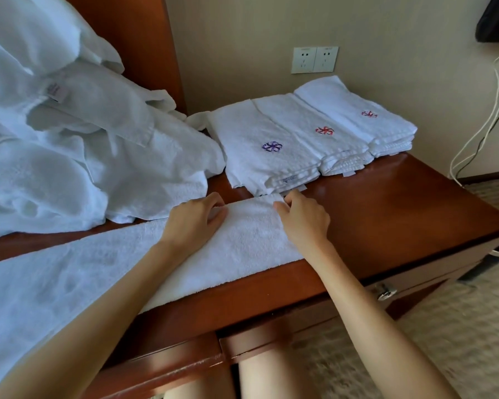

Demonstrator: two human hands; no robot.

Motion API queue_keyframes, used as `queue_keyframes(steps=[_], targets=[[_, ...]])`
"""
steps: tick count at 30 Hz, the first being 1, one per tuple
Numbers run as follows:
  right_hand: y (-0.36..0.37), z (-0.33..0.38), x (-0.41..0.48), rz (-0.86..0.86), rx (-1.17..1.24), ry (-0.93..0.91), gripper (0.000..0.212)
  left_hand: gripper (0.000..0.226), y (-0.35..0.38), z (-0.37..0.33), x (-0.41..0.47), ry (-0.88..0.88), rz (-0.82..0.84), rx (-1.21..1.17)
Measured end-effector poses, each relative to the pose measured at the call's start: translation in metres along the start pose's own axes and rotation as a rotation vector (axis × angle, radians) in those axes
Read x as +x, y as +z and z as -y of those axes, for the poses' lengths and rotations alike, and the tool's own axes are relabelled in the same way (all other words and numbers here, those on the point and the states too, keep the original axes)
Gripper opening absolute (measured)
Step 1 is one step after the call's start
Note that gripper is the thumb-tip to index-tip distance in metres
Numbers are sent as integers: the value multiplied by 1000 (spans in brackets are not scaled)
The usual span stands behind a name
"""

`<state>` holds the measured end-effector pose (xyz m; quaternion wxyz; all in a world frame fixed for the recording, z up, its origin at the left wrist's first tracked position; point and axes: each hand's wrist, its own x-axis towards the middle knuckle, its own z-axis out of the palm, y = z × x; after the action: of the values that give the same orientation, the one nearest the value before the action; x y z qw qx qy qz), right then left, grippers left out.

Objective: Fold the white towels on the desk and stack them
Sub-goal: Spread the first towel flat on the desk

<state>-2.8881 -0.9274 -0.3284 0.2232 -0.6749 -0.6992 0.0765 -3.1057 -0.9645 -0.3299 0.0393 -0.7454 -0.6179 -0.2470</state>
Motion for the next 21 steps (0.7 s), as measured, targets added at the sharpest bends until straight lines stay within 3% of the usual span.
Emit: queue_keyframes(steps=[3, 6, 8, 11, 15, 18, 21], targets=[[-5, 11, -3, -92, -199, -52, 39, 17, 1, 1, 1, -13, 3, 3], [0, 24, -16, -193, -225, -335, 38, 18, 2, 0, 2, -45, -1, 13], [9, 31, -25, -28, -56, -527, 38, 21, 2, -3, 3, -81, 2, 7], [19, 30, -26, 328, -1, -554, 50, 24, -5, -4, -6, -125, 25, -15], [17, 28, -19, 415, -97, -524, 54, 26, -38, 14, -50, -196, 20, 54], [13, 45, -28, 360, -163, -487, 54, 38, -77, 33, -109, -236, -6, 147], [13, 90, -56, 213, 64, -713, 53, 62, -108, 42, -172, -296, -11, 291]])
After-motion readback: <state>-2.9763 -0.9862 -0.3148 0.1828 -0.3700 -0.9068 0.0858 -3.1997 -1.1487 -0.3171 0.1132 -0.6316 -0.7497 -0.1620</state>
